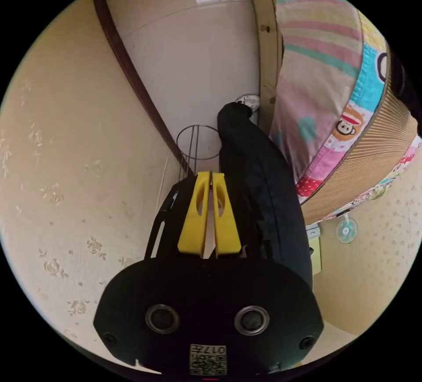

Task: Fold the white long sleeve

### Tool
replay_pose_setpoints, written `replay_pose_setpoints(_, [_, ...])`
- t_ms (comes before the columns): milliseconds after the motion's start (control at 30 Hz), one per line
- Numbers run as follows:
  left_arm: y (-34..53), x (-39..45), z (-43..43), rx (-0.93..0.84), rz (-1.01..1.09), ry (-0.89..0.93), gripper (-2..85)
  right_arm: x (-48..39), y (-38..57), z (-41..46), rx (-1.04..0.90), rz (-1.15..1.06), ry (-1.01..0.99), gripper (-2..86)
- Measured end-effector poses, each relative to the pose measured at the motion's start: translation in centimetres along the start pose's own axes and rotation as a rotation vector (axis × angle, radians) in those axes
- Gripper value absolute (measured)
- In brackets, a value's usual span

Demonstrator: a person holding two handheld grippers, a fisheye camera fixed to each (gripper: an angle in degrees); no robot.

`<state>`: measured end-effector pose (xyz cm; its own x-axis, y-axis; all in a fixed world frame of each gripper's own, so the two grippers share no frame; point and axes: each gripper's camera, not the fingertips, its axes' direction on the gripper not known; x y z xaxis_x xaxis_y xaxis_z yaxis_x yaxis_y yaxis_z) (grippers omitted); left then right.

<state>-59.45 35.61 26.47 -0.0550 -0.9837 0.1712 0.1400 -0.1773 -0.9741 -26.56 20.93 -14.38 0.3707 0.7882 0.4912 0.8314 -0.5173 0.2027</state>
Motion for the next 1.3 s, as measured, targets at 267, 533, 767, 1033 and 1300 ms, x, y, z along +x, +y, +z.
replay_pose_setpoints(267, [4.2, 30.9, 2.1, 0.167, 0.504, -0.252, -0.9, 1.7, 14.7, -2.4, 0.604, 0.297, -0.009, 0.3])
replay_pose_setpoints(533, [17.6, 45.1, 27.8, 0.004, 0.884, -0.586, 0.3, 8.6, 31.3, 0.0, 1.078, 0.367, -0.027, 0.3])
replay_pose_setpoints(767, [19.4, 46.5, 41.6, 0.021, 1.102, -1.021, 5.1, 15.9, 41.1, 4.3, 1.330, 0.631, -0.150, 0.7])
replay_pose_setpoints(1033, [9.6, 34.4, 44.6, -0.023, 0.609, -0.235, 6.6, 26.4, 45.8, 10.1, 1.332, 0.830, -0.397, 3.5])
replay_pose_setpoints(1300, [7.3, 28.5, 53.7, 0.019, 0.558, -0.130, 6.4, 33.4, 35.6, 8.6, 0.974, 0.592, -0.446, 10.6])
